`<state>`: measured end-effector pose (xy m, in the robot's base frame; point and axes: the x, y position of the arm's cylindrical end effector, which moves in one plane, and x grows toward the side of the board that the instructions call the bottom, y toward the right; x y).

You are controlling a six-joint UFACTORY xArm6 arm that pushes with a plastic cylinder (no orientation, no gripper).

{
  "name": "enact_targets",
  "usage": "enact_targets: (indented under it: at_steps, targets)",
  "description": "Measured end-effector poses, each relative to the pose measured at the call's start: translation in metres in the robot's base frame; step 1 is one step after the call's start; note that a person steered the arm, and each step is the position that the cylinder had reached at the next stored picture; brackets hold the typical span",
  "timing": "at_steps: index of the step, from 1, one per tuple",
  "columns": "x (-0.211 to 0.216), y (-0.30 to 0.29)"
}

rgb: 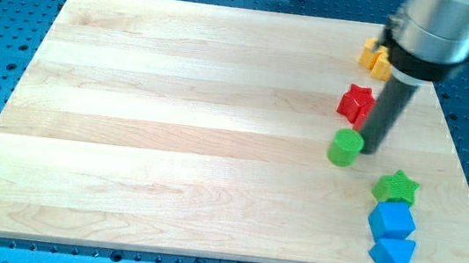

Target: Keep the green blocks diagonal to the blue blocks

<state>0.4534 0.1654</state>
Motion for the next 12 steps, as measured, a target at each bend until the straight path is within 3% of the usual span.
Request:
enact_targets:
  at_steps: [1, 2, 3, 4, 5, 7, 9, 12]
  targets:
    - [-0.026, 0.003]
    - [0.008, 0.004]
    - [0.009, 0.081]
    - [0.068, 0.134]
    - [0.120, 0.096]
    - [0.081, 0.003]
    - [0.069, 0.110]
    - [0.041, -0.137]
